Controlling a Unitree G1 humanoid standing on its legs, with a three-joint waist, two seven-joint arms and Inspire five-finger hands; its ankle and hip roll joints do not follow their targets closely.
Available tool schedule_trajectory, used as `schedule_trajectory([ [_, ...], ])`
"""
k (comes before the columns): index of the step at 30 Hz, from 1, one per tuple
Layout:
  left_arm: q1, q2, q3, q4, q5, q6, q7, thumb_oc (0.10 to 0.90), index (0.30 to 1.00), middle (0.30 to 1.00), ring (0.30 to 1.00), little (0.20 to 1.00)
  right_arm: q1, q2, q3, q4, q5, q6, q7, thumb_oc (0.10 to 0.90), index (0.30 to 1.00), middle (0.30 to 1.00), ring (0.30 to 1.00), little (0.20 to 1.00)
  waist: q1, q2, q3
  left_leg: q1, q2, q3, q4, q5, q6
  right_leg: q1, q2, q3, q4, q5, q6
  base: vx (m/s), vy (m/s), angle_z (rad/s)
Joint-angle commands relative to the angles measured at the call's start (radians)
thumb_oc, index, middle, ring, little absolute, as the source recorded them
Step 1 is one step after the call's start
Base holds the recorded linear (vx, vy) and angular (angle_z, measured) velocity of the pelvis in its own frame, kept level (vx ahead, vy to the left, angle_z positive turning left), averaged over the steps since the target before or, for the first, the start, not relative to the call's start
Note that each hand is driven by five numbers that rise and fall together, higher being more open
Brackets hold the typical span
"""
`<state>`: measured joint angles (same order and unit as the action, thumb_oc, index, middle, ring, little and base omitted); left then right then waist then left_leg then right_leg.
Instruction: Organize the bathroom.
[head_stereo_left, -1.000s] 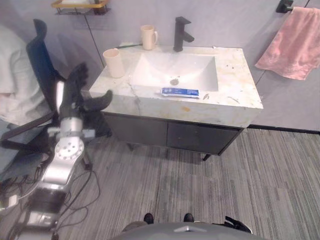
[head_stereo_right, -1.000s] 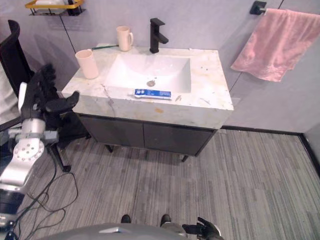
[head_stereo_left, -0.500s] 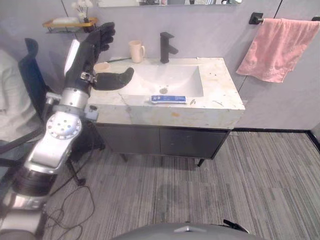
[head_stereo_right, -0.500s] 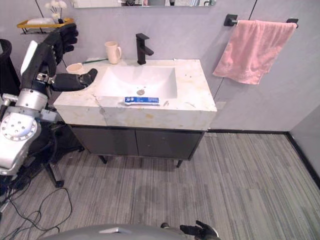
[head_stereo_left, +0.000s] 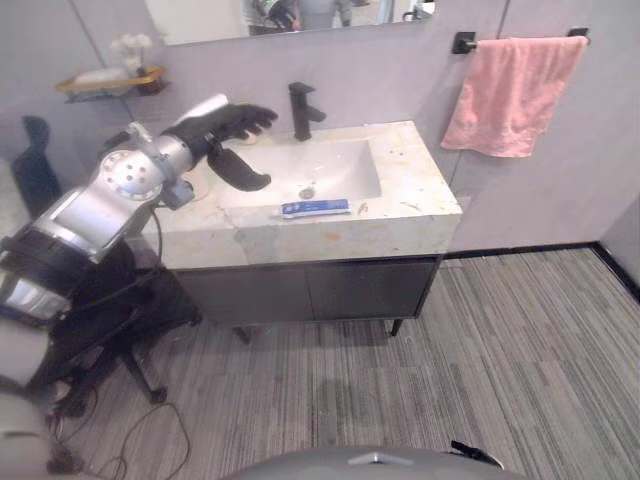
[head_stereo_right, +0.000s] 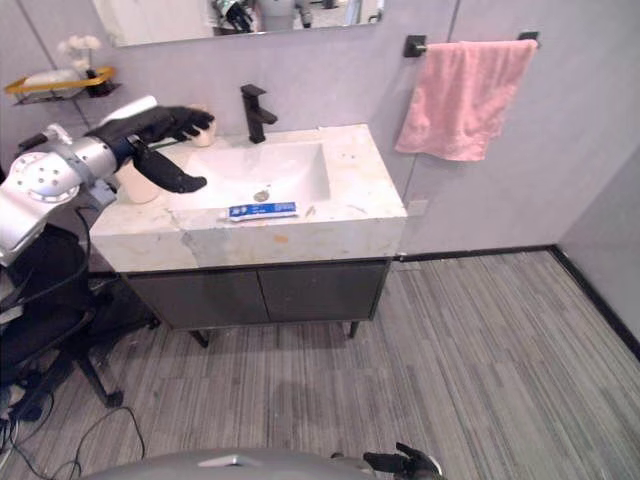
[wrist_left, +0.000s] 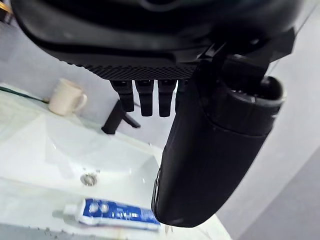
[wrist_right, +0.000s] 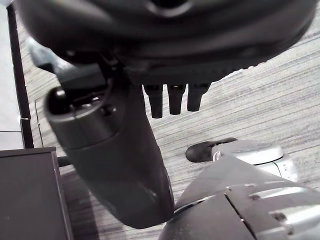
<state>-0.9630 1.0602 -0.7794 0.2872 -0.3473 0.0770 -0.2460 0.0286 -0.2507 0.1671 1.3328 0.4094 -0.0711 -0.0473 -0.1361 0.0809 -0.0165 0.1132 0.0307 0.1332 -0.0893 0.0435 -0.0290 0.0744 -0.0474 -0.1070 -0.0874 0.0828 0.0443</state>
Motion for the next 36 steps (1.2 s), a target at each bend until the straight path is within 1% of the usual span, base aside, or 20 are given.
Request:
schedule_trajectory([
  [1,-0.252,0.003,0.046,0.14,0.022,-0.066,0.002,0.8,0.9,0.9,0.9,0.9,-0.037,-0.037,0.014,0.034,0.029,-0.018,0.005,0.8,0.9,0.9,0.9,0.9,-0.017,-0.005,0.0,0.013,0.049,0.057,0.002,0.01,-0.014,0.01,0.012,0.042,0.0,-0.001,0.042,0.01,-0.057,-0.09],
  [3,-0.266,-0.024,0.017,0.177,0.031,-0.046,-0.029,0.8,0.9,0.9,0.9,0.9,-0.042,-0.04,0.015,0.037,0.026,-0.014,0.001,0.8,0.9,0.9,0.9,0.9,-0.025,-0.005,0.003,0.026,0.06,0.07,0.002,0.026,-0.021,0.007,0.018,0.047,0.0,-0.002,0.035,0.02,-0.064,-0.06],
  [4,-0.265,-0.04,0.009,0.2,0.05,-0.044,-0.048,0.8,0.9,0.9,0.9,0.9,-0.049,-0.043,0.019,0.04,0.027,-0.013,-0.004,0.8,0.9,0.9,0.9,0.9,-0.026,-0.01,0.01,0.025,0.063,0.07,0.037,0.04,-0.026,0.007,0.019,0.055,0.0,0.001,0.029,0.02,-0.077,-0.11],
  [5,-0.26,-0.058,0.0,0.237,0.074,-0.044,-0.054,0.8,0.9,0.9,0.9,0.9,-0.054,-0.052,0.028,0.035,0.023,-0.006,-0.009,0.8,0.9,0.9,0.9,0.9,-0.021,-0.018,0.026,-0.028,0.059,0.036,0.13,0.07,-0.03,0.012,0.021,0.069,0.0,0.009,0.02,0.01,-0.068,-0.27],
  [6,-0.26,-0.065,-0.005,0.263,0.078,-0.047,-0.063,0.8,0.9,0.9,0.9,0.9,-0.059,-0.06,0.027,0.032,0.023,0.002,-0.008,0.8,0.9,0.9,0.9,0.9,-0.015,-0.023,0.036,-0.061,0.043,0.005,0.162,0.076,-0.024,0.015,0.024,0.082,0.003,0.011,0.016,0.02,-0.045,-0.28],
  [8,-0.258,-0.078,-0.014,0.284,0.116,-0.024,-0.066,0.8,0.9,0.9,0.9,0.9,-0.07,-0.076,0.026,0.037,0.041,0.003,0.001,0.8,0.9,0.9,0.9,0.9,0.004,-0.029,0.059,-0.103,-0.003,-0.043,0.142,0.068,-0.006,0.029,0.032,0.113,0.012,0.009,0.015,0.05,0.026,-0.31],
  [9,-0.248,-0.084,-0.011,0.295,0.147,-0.024,-0.06,0.8,0.9,0.9,0.9,0.9,-0.076,-0.084,0.022,0.042,0.039,0.0,0.008,0.8,0.9,0.9,0.9,0.9,0.01,-0.033,0.068,-0.101,-0.017,-0.054,0.125,0.055,0.002,0.034,0.031,0.121,0.013,0.007,0.016,0.07,0.066,-0.5],
  [11,-0.208,-0.107,0.006,0.369,0.209,-0.08,-0.025,0.8,0.9,0.9,0.9,0.9,-0.089,-0.095,0.01,0.047,0.042,0.004,0.006,0.8,0.9,0.9,0.9,0.9,0.014,-0.033,0.072,-0.067,-0.043,-0.098,0.076,0.029,0.025,0.026,0.032,0.131,0.024,0.005,0.019,0.07,0.073,-0.51],
  [13,-0.204,-0.115,0.004,0.395,0.214,-0.095,-0.021,0.8,0.9,0.9,0.9,0.9,-0.091,-0.1,0.012,0.05,0.061,0.007,0.005,0.8,0.9,0.9,0.9,0.9,0.012,-0.03,0.07,-0.051,-0.046,-0.101,0.053,0.03,0.029,0.023,0.034,0.131,0.024,0.007,0.02,0.04,0.044,-0.14],
  [15,-0.193,-0.128,0.011,0.424,0.26,-0.111,0.0,0.8,0.9,0.9,0.9,0.9,-0.086,-0.099,-0.002,0.056,0.071,0.003,0.011,0.8,0.9,0.9,0.9,0.9,0.005,-0.025,0.063,-0.026,-0.047,-0.095,0.021,0.032,0.031,0.024,0.035,0.126,0.016,0.01,0.026,0.07,0.071,-0.09],
  [16,-0.191,-0.136,0.012,0.456,0.26,-0.129,0.014,0.8,0.9,0.9,0.9,0.9,-0.071,-0.087,-0.007,0.049,0.052,-0.004,0.005,0.8,0.9,0.9,0.9,0.9,-0.004,-0.023,0.053,-0.013,-0.049,-0.083,0.008,0.025,0.032,0.027,0.032,0.124,0.007,0.009,0.031,0.09,0.073,-0.12],
  [18,-0.195,-0.137,0.018,0.461,0.274,-0.128,0.033,0.8,0.9,0.9,0.9,0.9,-0.064,-0.077,-0.005,0.047,0.054,0.002,-0.003,0.8,0.9,0.9,0.9,0.9,-0.007,-0.022,0.047,-0.006,-0.052,-0.079,0.003,0.019,0.034,0.026,0.03,0.126,0.005,0.009,0.034,0.08,0.045,-0.1],
  [19,-0.202,-0.134,0.019,0.471,0.293,-0.13,0.034,0.8,0.9,0.9,0.9,0.9,-0.055,-0.071,-0.004,0.046,0.054,0.001,-0.005,0.8,0.9,0.9,0.9,0.9,-0.01,-0.02,0.044,-0.002,-0.052,-0.073,0.002,0.012,0.036,0.024,0.03,0.127,0.005,0.008,0.037,0.06,0.031,-0.06],
  [20,-0.206,-0.131,0.016,0.471,0.281,-0.122,0.023,0.8,0.9,0.9,0.9,0.9,-0.049,-0.066,-0.004,0.046,0.051,-0.003,-0.005,0.8,0.9,0.9,0.9,0.9,-0.013,-0.019,0.043,-0.001,-0.054,-0.07,0.002,0.008,0.038,0.023,0.029,0.128,0.005,0.008,0.038,0.05,0.028,-0.03],
  [22,-0.207,-0.121,0.016,0.457,0.313,-0.116,0.05,0.8,0.9,0.9,0.9,0.9,-0.036,-0.055,-0.006,0.046,0.045,-0.012,-0.006,0.8,0.9,0.9,0.9,0.9,-0.015,-0.019,0.039,0.003,-0.056,-0.063,0.002,-0.002,0.042,0.023,0.026,0.13,0.003,0.008,0.042,0.05,0.027,-0.06],
  [25,-0.207,-0.116,0.018,0.478,0.326,-0.133,0.072,0.8,0.9,0.9,0.9,0.9,-0.026,-0.045,0.0,0.042,0.04,-0.012,-0.011,0.8,0.9,0.9,0.9,0.9,-0.02,-0.019,0.035,0.006,-0.06,-0.054,0.002,-0.011,0.049,0.022,0.025,0.134,0.002,0.006,0.042,0.03,0.015,-0.05],
  [27,-0.211,-0.11,0.017,0.503,0.346,-0.158,0.1,0.8,0.9,0.9,0.9,0.9,-0.014,-0.037,0.008,0.045,0.039,-0.023,-0.014,0.8,0.9,0.9,0.9,0.9,-0.026,-0.016,0.031,0.009,-0.061,-0.042,0.002,-0.017,0.052,0.02,0.023,0.136,0.004,0.006,0.045,0.04,0.015,-0.04],
  [29,-0.215,-0.11,0.017,0.508,0.355,-0.164,0.111,0.8,0.9,0.9,0.9,0.9,-0.012,-0.036,0.009,0.044,0.041,-0.026,-0.017,0.8,0.9,0.9,0.9,0.9,-0.027,-0.015,0.029,0.009,-0.062,-0.038,0.002,-0.019,0.053,0.02,0.022,0.137,0.004,0.006,0.046,0.02,0.005,-0.01],
  [33,-0.224,-0.106,0.01,0.52,0.338,-0.153,0.082,0.8,0.9,0.9,0.9,0.9,-0.009,-0.039,0.012,0.036,0.046,-0.024,-0.019,0.8,0.9,0.9,0.9,0.9,-0.03,-0.012,0.029,0.013,-0.064,-0.03,0.002,-0.024,0.057,0.019,0.019,0.136,0.005,0.006,0.048,0.04,0.01,-0.01],
  [36,-0.217,-0.114,0.011,0.526,0.363,-0.138,0.086,0.8,0.9,0.9,0.9,0.9,-0.008,-0.036,0.015,0.031,0.056,-0.029,-0.026,0.8,0.9,0.9,0.9,0.9,-0.031,-0.011,0.027,0.014,-0.066,-0.025,0.002,-0.029,0.061,0.018,0.016,0.135,0.004,0.006,0.05,0.05,0.005,-0.02],
])
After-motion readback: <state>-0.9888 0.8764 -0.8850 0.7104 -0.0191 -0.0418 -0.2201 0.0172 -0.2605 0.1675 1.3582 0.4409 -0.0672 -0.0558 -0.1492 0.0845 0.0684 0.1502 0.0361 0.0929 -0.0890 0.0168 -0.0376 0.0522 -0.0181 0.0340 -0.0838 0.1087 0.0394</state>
